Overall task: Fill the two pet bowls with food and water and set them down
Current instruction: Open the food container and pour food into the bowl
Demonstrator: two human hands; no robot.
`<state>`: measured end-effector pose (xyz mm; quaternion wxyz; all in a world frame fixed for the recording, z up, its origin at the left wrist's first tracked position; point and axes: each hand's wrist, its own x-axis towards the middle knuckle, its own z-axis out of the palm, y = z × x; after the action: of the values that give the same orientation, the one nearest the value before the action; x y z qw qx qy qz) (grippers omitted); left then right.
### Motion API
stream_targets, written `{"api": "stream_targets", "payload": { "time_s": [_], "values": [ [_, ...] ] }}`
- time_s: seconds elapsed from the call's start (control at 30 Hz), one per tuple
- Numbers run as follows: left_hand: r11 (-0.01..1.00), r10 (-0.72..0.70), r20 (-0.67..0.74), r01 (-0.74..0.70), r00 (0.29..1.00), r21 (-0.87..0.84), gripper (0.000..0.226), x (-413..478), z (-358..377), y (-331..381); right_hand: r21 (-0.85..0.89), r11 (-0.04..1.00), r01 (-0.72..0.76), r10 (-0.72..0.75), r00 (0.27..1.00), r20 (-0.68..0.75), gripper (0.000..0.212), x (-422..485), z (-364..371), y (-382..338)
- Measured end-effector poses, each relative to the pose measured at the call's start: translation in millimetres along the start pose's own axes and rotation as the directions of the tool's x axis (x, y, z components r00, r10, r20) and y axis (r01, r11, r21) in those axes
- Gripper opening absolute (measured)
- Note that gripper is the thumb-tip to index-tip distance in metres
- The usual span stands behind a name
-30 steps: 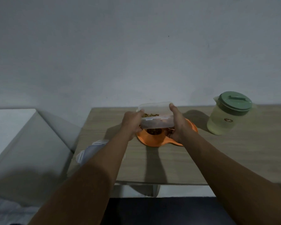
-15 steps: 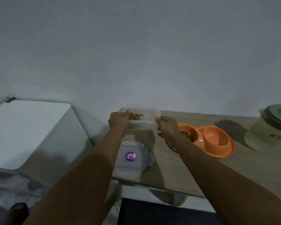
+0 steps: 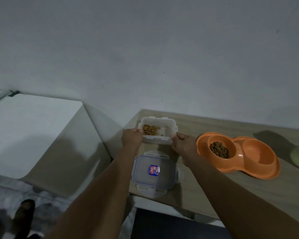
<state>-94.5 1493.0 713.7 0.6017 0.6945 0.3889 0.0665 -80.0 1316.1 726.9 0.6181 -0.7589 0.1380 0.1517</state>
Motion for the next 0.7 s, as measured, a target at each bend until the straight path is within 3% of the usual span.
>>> {"api": "stream_targets", "payload": {
  "time_s": [0.13,0.37,0.7],
  "values": [
    [0.999,-0.011,-0.028,0.010,1.000,-0.039,0.030,14,7,-1,0.051,0.998,-0.022,0.023,1.000,-0.009,0.046,14,6,3],
    [0.994,-0.090,-0.032,0.088,0.995,-0.066,0.026,34,14,4,0.101,0.993,-0.067,0.071,0.997,-0.039,0.045,21,11,-7],
    [0.996,-0.081,-0.046,0.079,0.996,-0.044,0.030,30,17,9,0.053,0.998,-0.045,0.047,0.999,-0.028,0.042,29,13,-3]
  ]
}}
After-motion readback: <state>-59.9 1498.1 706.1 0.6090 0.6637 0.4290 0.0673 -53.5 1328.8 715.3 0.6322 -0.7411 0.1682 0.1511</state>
